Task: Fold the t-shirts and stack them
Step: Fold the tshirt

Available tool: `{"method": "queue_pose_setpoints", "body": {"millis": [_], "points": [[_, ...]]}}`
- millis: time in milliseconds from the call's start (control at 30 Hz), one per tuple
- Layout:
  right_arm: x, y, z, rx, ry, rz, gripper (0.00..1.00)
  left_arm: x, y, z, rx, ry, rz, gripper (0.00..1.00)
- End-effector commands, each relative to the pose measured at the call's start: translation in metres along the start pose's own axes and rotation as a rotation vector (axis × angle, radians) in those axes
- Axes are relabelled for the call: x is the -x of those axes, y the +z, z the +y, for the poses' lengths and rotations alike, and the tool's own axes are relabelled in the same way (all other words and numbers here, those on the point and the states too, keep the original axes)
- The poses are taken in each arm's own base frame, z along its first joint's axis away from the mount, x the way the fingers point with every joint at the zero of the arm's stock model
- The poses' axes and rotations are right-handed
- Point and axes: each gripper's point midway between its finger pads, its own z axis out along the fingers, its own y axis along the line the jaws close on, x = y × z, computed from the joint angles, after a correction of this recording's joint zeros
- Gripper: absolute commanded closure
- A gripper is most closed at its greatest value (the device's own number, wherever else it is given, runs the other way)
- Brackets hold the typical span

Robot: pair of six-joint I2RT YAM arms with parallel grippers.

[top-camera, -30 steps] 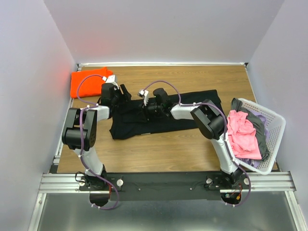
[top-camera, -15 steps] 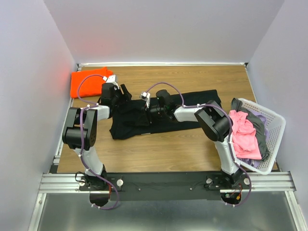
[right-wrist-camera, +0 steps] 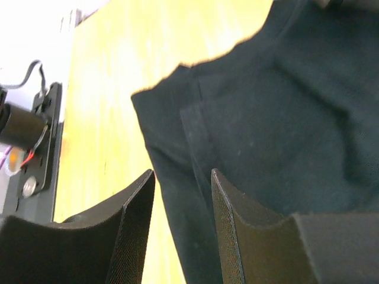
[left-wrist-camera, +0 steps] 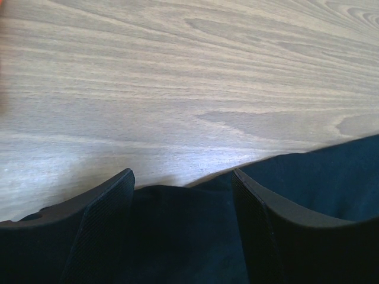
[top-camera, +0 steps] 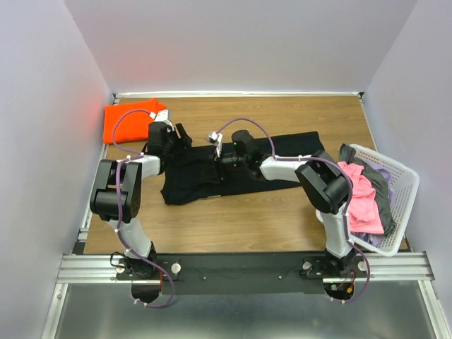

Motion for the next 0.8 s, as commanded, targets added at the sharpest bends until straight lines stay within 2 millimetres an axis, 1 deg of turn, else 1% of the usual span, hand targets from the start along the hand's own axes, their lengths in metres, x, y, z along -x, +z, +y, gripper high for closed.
{"method": "queue_pose_setpoints", "body": {"millis": [0, 67, 100, 133, 200, 267, 300, 333, 500, 533, 567, 600, 633, 767], "points": [[0.027, 0.007, 0.005, -0.078, -0.111, -0.036, 0.5, 0.015, -0.017, 0.003, 0.051, -0.007, -0.057, 0.25], [0.024, 0.015, 0.003, -0.089, -0.119, -0.018, 0.49, 0.013, -0.021, 0.007, 0.073, -0.018, -0.059, 0.25], [0.021, 0.021, 0.006, -0.093, -0.125, -0.008, 0.49, 0.012, -0.023, 0.009, 0.083, -0.024, -0.063, 0.25], [0.024, 0.026, 0.006, -0.097, -0.139, -0.004, 0.49, 0.011, -0.027, 0.013, 0.104, -0.026, -0.069, 0.25], [0.015, 0.038, 0.004, -0.123, -0.152, 0.025, 0.49, 0.012, -0.031, 0.013, 0.11, -0.03, -0.077, 0.25], [0.011, 0.046, 0.003, -0.144, -0.18, 0.046, 0.49, 0.008, -0.034, 0.014, 0.109, -0.035, -0.072, 0.24], [0.003, 0.053, 0.003, -0.162, -0.176, 0.065, 0.49, 0.006, -0.035, 0.013, 0.102, -0.038, -0.069, 0.23], [0.002, 0.055, 0.003, -0.164, -0.208, 0.071, 0.49, 0.003, -0.035, 0.013, 0.101, -0.04, -0.065, 0.23], [-0.009, 0.068, -0.003, -0.217, -0.24, 0.098, 0.48, -0.004, -0.035, 0.011, 0.075, -0.045, -0.047, 0.22], [-0.018, 0.071, -0.008, -0.23, -0.246, 0.12, 0.48, -0.005, -0.035, 0.009, 0.063, -0.048, -0.044, 0.21], [-0.021, 0.074, -0.009, -0.247, -0.255, 0.129, 0.48, -0.003, -0.035, 0.008, 0.051, -0.049, -0.05, 0.21], [-0.021, 0.077, -0.011, -0.259, -0.262, 0.131, 0.48, -0.004, -0.035, 0.006, 0.034, -0.053, -0.042, 0.21], [-0.028, 0.08, -0.016, -0.274, -0.265, 0.144, 0.48, -0.003, -0.034, 0.005, 0.027, -0.054, -0.045, 0.22], [-0.036, 0.083, -0.028, -0.341, -0.278, 0.159, 0.48, -0.003, -0.035, 0.007, 0.03, -0.055, -0.045, 0.21]]}}
